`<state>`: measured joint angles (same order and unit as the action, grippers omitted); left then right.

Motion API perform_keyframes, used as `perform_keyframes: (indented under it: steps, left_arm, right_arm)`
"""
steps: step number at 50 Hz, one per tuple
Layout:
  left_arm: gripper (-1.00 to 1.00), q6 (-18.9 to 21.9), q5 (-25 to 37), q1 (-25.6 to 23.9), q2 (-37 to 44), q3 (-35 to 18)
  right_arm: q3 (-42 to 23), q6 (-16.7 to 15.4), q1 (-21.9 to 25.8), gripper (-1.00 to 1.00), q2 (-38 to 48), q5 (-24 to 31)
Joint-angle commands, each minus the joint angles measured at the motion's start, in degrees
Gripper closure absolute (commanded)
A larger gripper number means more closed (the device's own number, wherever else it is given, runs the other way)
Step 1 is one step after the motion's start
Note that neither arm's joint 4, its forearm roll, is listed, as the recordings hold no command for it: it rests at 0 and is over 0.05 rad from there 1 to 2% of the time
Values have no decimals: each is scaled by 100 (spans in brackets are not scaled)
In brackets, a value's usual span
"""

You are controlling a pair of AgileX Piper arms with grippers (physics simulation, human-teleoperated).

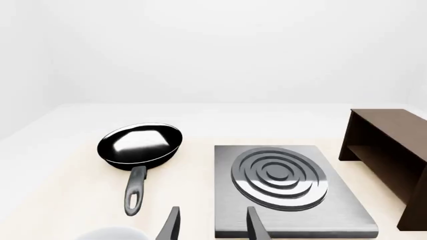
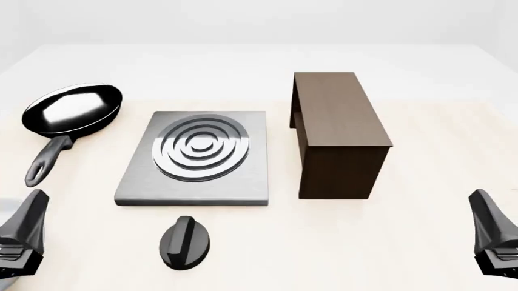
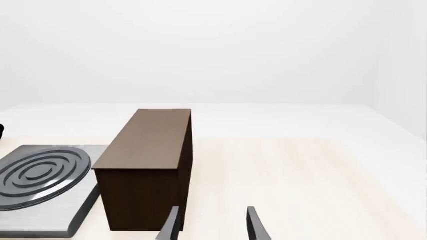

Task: Turn on the stove.

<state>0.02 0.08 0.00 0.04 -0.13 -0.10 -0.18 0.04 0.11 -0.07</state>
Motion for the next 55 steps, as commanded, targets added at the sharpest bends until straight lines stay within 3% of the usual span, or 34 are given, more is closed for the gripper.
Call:
perform_keyframes:
  steps: [1, 12, 16, 22, 27, 36, 40, 45, 48, 51, 55]
  left_arm:
    - [-100, -12, 26, -6, 1, -32]
    - [-100, -8, 123, 100, 7, -146]
    - [-100, -496, 613, 286, 16, -487]
    - [-100, 154, 1340, -121, 25, -1287]
    - [-100, 46, 1613, -14, 507, -1832]
    - [-100, -86, 2339, -391, 888, -2989]
    - [-100, 164, 2735, -307, 1235, -3492]
    - [-100, 24, 2941, -406, 1929, -3733]
    - [-100, 194, 3057, -386, 2051, -3869]
    - [-100, -208, 3065, -630, 2431, -3857]
    - [-100, -64, 3165, -635, 2465, -3898]
  right_arm:
    - [-16, -22, 7, -100, 18, -9]
    - [-16, -23, 8, -100, 18, -9]
    - [-16, -25, 9, -100, 18, -9]
    - [-16, -25, 10, -100, 18, -9]
    - [-16, -25, 10, -100, 18, -9]
    - [-16, -27, 11, -100, 18, -9]
    - [-16, -27, 11, -100, 18, -9]
    - [-16, -27, 12, -100, 18, -9]
    - [-16, -27, 12, -100, 18, -10]
    - [-16, -27, 12, -100, 18, -10]
    - [-16, -27, 13, -100, 18, -9]
